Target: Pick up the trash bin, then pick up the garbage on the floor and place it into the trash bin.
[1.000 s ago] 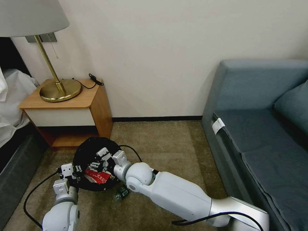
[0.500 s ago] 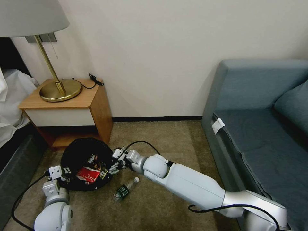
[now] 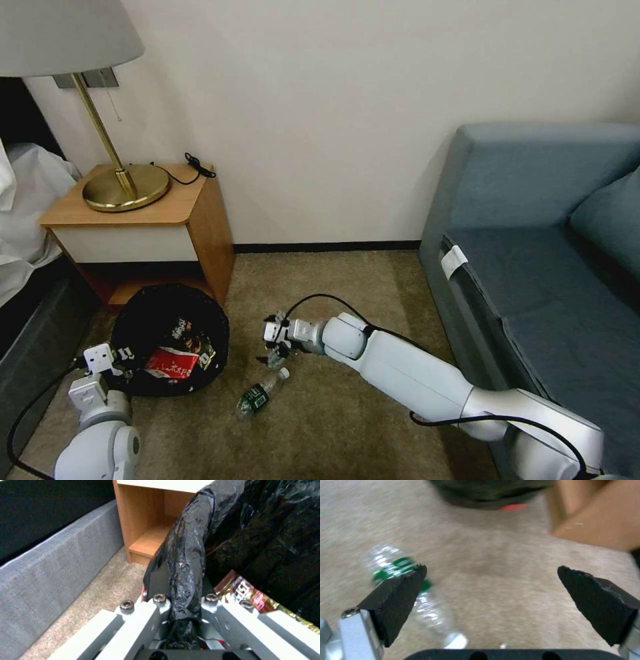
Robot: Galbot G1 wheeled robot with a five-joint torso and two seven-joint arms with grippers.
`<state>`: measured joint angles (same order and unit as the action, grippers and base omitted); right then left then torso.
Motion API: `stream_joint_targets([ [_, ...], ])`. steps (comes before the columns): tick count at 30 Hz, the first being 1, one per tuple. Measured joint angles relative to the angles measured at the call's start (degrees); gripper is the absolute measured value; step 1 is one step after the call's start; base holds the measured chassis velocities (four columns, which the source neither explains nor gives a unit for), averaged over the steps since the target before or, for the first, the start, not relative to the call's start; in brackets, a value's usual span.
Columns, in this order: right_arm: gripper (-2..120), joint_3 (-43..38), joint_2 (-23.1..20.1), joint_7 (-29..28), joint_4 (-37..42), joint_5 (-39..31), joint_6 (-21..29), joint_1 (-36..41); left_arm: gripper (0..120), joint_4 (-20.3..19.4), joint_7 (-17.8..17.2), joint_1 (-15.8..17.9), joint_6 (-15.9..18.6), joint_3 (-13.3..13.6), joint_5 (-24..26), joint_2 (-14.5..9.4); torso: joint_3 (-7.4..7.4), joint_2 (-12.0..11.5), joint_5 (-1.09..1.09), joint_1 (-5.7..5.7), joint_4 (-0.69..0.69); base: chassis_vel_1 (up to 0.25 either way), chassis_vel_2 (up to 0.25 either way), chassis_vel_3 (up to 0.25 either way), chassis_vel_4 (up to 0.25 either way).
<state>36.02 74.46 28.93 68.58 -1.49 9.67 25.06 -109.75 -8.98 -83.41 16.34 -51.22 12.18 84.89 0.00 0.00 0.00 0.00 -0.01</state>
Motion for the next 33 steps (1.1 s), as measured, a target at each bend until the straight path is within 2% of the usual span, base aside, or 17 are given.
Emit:
stream_joint_targets([
  [6,100,2.53,1.06,4.27,-2.17,1.8,-1.92,-0.56,4,-1.09,-1.0,0.11,1.03,0.47,1.0,0.63,0.0,0.0,0.0,0.0,0.0,0.0,0.0,0.0,0.0],
  [10,100,4.49,1.62,3.95,-2.74,1.39,-2.12,-0.77,4,-1.45,-1.34,-0.11,1.07,0.63,1.17,0.93,0.0,0.0,-0.01,0.0,0.0,0.0,0.0,0.0,0.0],
  [13,100,9.13,2.44,3.59,-3.85,0.25,-2.42,-2.04,4,-1.81,-1.9,-0.2,1.12,0.38,1.58,1.11,0.0,0.0,-0.01,0.0,0.01,0.0,0.0,0.0,0.0],
  [19,100,11.72,3.29,3.47,-5.65,-0.03,-3.0,-3.27,4,-2.19,-1.99,-0.1,1.26,-0.08,2.01,1.04,0.0,0.0,0.0,0.0,0.01,0.0,0.0,0.0,0.0],
  [21,100,15.08,4.43,2.75,-9.2,-0.29,-4.4,-5.24,4,-2.22,-1.95,0.22,1.26,-0.25,2.25,1.0,0.0,0.0,-0.01,0.0,0.01,0.0,0.0,0.0,0.0],
  [33,100,17.71,7.4,1.14,-15.24,0.15,-6.35,-4.66,4,-2.02,-1.62,0.66,1.17,-0.21,2.65,0.81,0.0,0.0,-0.01,0.0,0.0,0.0,0.0,0.0,0.0],
])
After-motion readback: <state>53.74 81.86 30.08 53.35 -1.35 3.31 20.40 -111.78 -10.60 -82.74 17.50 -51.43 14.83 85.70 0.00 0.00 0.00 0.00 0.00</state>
